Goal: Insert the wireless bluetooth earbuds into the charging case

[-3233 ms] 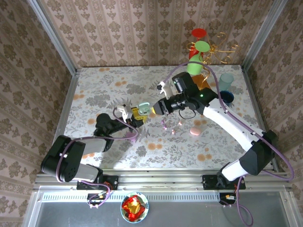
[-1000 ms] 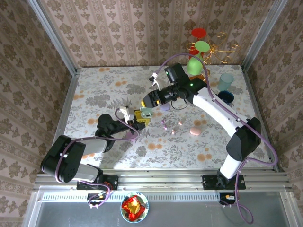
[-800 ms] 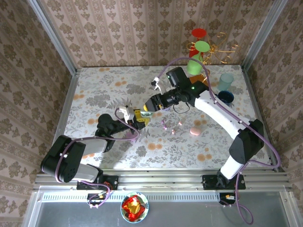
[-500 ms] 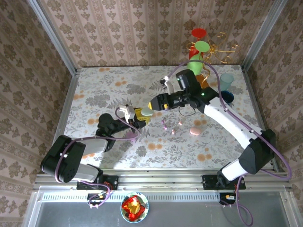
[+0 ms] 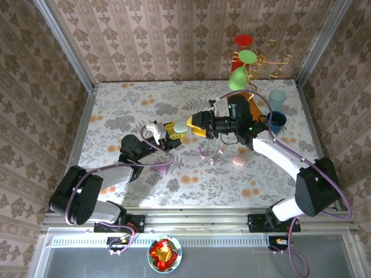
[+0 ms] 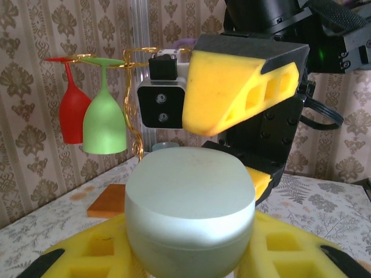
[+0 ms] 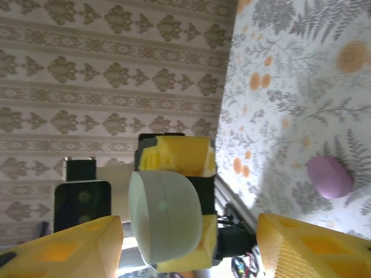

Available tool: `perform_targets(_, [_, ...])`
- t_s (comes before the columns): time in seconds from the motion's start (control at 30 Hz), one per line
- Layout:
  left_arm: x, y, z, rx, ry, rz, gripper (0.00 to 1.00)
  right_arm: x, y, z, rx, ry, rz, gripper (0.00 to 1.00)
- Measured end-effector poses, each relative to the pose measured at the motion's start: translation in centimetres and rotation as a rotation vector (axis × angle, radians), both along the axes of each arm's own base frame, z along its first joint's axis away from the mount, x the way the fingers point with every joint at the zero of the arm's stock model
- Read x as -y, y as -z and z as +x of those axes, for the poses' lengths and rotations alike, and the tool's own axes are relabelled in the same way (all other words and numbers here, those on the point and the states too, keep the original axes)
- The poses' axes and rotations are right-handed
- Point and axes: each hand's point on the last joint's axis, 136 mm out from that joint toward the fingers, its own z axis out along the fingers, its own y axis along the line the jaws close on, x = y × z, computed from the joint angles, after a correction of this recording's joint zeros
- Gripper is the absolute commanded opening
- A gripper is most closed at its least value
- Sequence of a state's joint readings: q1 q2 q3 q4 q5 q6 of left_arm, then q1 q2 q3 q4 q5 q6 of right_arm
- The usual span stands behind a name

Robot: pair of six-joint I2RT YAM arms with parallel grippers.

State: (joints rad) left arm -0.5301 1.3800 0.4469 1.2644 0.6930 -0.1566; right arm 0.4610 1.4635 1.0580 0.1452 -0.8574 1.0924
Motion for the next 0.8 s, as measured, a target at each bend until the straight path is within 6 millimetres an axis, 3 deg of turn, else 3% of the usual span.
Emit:
perform_targets(0.1, [0.4,-0.2,-0.1,0.007,0.009,-0.002,0.29,-0.6,-1.0,-0.2,0.006,-0.021,0.044,0.6])
perform_targets(0.27, [0.8,-0.6,0.0,0.023,0.015,-0.009,0.29,-1.1,-1.4,-0.3,-0.014,-0.036,0.074,0.26])
perform_targets(0.33, [0.8,-0.5,0.1,0.019,0.011,-0.007,0.29,-1.0,-1.4,-0.2,-0.007,-0.037,0.074,0.18])
perform_targets(0.47, [0.8,-0.4,0.2,0.017,0.008,-0.004,0.31,-0.9,-1.3,-0.1,-0.002,-0.036,0.069,0.14])
perform_targets(0.53, [0.8,-0.4,0.2,0.017,0.008,-0.004,0.39,-0.9,-1.3,-0.1,0.002,-0.035,0.067,0.13])
perform_targets(0.67, [0.9,-0.4,0.1,0.033,0.003,0.0,0.67,-0.3,-0.8,0.5,0.009,-0.013,0.048,0.13])
perform_targets(0.8, [0.7,0.3,0.2,0.037,-0.015,0.017,0.86,2.0,1.5,2.1,-0.003,0.087,-0.025,0.11])
